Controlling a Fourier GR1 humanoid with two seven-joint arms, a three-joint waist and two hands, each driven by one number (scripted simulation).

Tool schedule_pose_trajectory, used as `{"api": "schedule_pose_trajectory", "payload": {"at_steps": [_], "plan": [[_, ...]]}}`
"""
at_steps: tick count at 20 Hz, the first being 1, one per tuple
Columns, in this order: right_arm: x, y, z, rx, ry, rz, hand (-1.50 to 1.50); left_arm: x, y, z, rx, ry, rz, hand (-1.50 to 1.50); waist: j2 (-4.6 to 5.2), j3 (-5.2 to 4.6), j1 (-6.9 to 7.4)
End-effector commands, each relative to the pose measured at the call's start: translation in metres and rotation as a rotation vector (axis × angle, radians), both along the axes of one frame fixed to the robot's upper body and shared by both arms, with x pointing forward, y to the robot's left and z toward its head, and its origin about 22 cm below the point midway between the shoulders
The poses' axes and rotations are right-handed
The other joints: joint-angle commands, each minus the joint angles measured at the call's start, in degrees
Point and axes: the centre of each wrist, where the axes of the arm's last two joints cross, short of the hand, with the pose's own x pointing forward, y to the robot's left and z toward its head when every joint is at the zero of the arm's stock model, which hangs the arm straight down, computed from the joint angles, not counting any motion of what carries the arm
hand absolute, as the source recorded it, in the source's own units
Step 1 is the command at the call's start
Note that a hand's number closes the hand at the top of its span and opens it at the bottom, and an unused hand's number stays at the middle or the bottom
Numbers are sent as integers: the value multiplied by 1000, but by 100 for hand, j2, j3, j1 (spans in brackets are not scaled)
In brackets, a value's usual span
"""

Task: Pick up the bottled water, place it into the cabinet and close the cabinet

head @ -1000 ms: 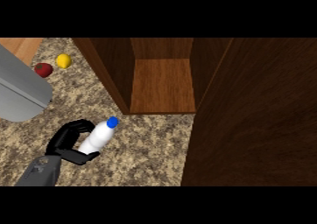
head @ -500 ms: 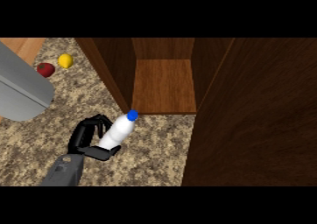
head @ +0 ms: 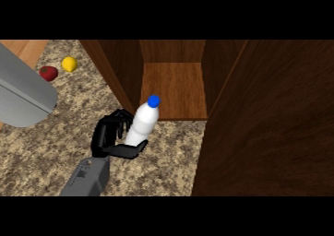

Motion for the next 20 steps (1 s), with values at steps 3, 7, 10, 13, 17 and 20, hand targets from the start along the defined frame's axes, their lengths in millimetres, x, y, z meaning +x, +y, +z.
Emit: {"api": "schedule_pose_trajectory", "payload": {"at_steps": [3,7,10,13,17,20], "plan": [[-23,-12,13,-24,-47,-42,-150,6,-38,41,-109,9,-45,150,2,1,-13],[-4,-20,5,-20,-59,-57,-150,18,-61,69,-92,17,-8,150,23,4,5],[-18,-9,16,8,-50,-50,-150,22,-76,94,-91,11,-2,150,18,-1,3],[-23,-5,1,-13,-50,-34,-150,26,-99,109,-76,19,-4,150,15,1,-54],[-22,-19,6,-26,-48,-26,-150,44,-117,130,-32,46,32,150,25,5,-90],[-23,-17,21,-3,-58,-22,-150,48,-116,131,-18,54,32,150,30,0,-27]]}}
